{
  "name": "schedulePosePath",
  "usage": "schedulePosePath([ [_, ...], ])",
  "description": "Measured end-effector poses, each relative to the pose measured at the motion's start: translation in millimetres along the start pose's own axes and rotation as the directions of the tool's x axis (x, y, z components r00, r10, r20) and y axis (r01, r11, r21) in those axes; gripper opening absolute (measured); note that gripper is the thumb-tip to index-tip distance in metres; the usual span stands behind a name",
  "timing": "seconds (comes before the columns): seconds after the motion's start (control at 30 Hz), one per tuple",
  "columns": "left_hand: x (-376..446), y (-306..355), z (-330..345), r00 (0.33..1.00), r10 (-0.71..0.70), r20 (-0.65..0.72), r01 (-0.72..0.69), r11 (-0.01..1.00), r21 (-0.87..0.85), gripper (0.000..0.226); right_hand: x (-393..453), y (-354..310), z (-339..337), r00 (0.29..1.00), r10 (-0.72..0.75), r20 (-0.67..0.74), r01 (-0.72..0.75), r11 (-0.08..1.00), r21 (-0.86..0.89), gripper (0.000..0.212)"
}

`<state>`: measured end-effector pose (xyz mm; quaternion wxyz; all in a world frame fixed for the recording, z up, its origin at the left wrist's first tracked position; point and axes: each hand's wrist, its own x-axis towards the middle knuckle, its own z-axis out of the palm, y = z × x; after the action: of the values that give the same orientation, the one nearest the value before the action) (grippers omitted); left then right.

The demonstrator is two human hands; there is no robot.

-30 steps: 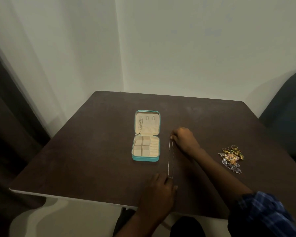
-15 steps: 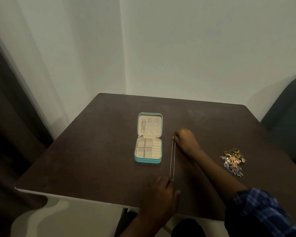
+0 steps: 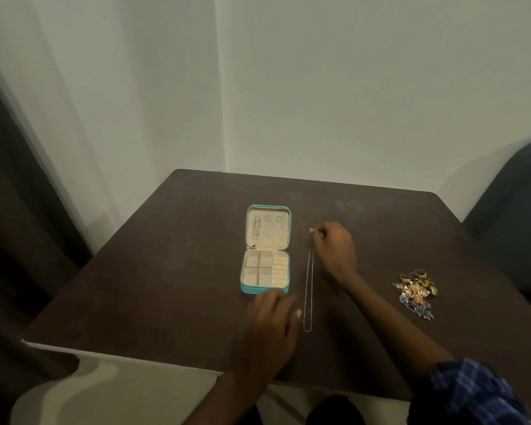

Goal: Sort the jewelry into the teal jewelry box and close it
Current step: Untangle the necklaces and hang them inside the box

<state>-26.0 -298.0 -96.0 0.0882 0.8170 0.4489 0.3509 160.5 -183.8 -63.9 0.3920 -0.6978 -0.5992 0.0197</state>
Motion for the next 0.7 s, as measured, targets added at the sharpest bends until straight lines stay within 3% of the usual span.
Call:
schedulePosePath([
  [0.1, 21.8, -17.1, -10.7, 0.996, -0.071, -0.05, 0.075, 0.992, 0.103, 0.033, -5.1, -21.7, 3.1, 0.989, -0.122, -0.089, 0.117, 0.992, -0.055, 0.02],
  [0.23, 41.3, -34.6, -21.6, 0.982, -0.19, 0.001, 0.188, 0.974, 0.127, 0.037, -8.3, -43.8, 22.6, 0.974, -0.228, -0.007, 0.226, 0.968, -0.109, 0.02],
  [0.5, 58.3, -56.2, -19.2, 0.971, -0.228, 0.066, 0.215, 0.963, 0.162, 0.032, -6.1, -75.7, 59.2, 0.98, -0.084, 0.182, 0.136, 0.946, -0.294, 0.038],
  [0.7, 55.8, -56.6, -15.1, 0.969, -0.221, 0.107, 0.203, 0.966, 0.158, 0.034, -4.7, -85.5, 68.9, 0.982, 0.021, 0.188, 0.045, 0.938, -0.342, 0.044],
])
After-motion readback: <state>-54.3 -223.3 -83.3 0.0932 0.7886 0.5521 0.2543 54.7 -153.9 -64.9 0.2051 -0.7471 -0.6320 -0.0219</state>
